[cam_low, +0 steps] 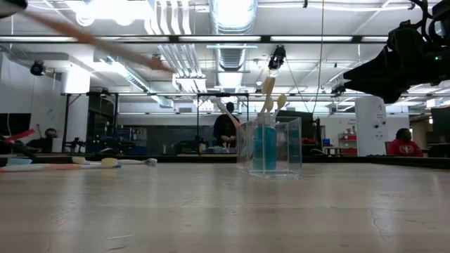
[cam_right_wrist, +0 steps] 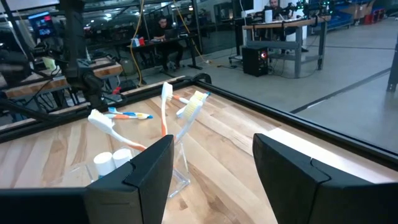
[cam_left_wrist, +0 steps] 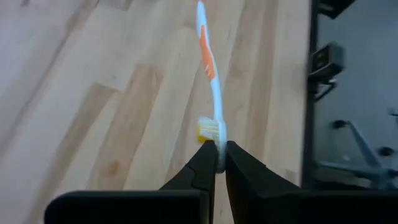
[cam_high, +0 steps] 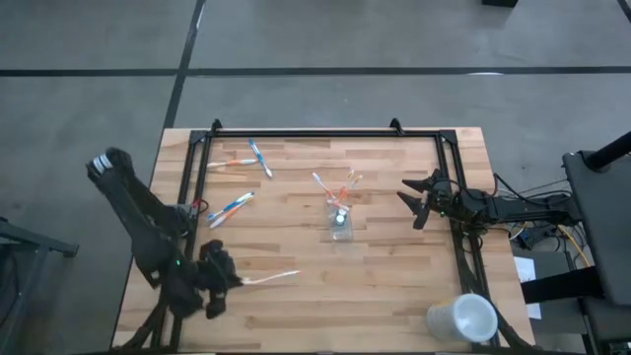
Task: Pick & Place toothbrushing station
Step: Put the orange toothbrush into the transparent
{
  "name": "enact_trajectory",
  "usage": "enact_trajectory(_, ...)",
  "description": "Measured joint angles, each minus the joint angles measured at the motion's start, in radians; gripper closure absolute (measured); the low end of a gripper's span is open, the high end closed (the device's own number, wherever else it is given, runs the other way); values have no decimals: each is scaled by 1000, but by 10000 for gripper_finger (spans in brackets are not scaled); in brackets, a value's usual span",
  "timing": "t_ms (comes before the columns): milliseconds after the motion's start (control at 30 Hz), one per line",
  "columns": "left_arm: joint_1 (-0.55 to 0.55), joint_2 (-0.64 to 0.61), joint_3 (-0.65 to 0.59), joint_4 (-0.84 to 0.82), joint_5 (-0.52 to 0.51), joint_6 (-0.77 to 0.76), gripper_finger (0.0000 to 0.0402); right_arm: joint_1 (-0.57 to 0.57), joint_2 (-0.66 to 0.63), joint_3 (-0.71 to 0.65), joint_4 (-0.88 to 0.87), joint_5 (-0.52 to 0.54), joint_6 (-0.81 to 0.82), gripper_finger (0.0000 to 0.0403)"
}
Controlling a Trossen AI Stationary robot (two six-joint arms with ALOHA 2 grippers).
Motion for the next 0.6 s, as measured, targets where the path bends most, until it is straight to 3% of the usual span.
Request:
enact_trajectory(233,85,-130,98,-200,52,109,378,0,0,0,0,0,0,188)
enact_trajectory(400,173,-123,182,-306,46,267,378,0,0,0,0,0,0,188)
enact_trajectory(600,318,-103,246,-324,76,472,378,0,0,0,0,0,0,188)
